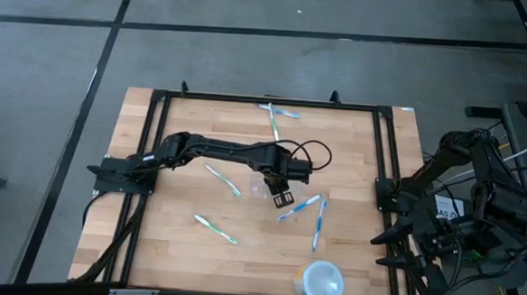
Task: Pick & Place toothbrushing station
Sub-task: Put the blue mouthwash into the transparent organizer, then adjust the top blue mouthwash in the transparent organizer, then put the bottom green toothbrush into the transparent organizer
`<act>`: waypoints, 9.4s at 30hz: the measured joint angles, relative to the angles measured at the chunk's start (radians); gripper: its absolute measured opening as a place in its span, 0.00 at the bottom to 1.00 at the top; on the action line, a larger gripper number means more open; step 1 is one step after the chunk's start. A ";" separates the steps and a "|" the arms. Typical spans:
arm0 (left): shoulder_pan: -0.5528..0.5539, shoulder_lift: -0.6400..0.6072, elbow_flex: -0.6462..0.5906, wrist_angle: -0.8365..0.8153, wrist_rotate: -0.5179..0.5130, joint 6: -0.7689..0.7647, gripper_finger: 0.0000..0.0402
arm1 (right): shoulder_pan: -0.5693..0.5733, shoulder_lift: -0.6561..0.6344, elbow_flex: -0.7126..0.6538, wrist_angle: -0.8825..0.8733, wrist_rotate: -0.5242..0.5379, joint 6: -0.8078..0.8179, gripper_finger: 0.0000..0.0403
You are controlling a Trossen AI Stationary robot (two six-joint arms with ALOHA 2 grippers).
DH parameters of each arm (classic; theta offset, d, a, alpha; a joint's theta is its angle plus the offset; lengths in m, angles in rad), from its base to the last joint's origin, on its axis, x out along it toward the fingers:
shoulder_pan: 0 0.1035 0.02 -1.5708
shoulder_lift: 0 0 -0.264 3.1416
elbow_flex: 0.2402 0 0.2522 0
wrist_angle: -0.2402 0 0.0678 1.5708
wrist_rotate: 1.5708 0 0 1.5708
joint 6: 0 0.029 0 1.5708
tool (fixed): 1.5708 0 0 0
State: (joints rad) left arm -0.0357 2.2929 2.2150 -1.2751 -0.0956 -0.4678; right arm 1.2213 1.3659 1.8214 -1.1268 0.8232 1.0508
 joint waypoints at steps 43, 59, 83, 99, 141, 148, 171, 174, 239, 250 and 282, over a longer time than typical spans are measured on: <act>-0.009 -0.005 -0.103 0.055 0.015 -0.033 0.23 | 0.019 0.004 0.000 0.042 0.026 -0.033 0.50; -0.013 -0.005 -0.103 0.091 0.008 -0.032 0.23 | 0.019 0.004 0.000 0.042 0.026 -0.011 0.50; -0.017 -0.016 -0.143 0.114 0.037 0.010 0.36 | 0.019 0.004 0.000 0.049 0.030 -0.012 0.50; -0.015 -0.043 -0.144 0.128 0.036 0.019 0.32 | 0.019 0.004 0.000 0.048 0.052 -0.024 0.50; 0.088 -0.129 -0.242 0.025 0.047 0.026 0.00 | 0.019 0.003 0.000 0.084 0.086 -0.095 0.50; 0.082 -0.131 -0.250 0.072 0.025 0.022 0.00 | 0.019 0.003 0.000 0.087 0.086 -0.094 0.50; 0.057 -0.131 -0.250 0.087 0.023 0.027 0.00 | 0.019 0.003 0.000 0.084 0.104 -0.109 0.50; 0.057 -0.131 -0.250 0.087 -0.004 0.034 0.00 | 0.019 0.003 0.000 0.084 0.104 -0.109 0.50; -0.436 -0.521 -1.145 0.766 0.082 0.264 0.40 | -0.016 -0.028 0.000 0.305 0.549 -0.252 0.50; -0.440 -0.472 -1.146 0.782 0.091 0.245 0.30 | -0.016 -0.026 0.000 0.327 0.549 -0.272 0.50; -0.297 -0.810 -1.143 0.930 -0.099 0.229 0.00 | -0.048 -0.026 0.000 0.341 0.576 -0.334 0.50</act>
State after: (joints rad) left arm -0.3331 1.4826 1.0725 -0.3449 -0.1945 -0.2391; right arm 1.1728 1.3403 1.8211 -0.7856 1.3991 0.7167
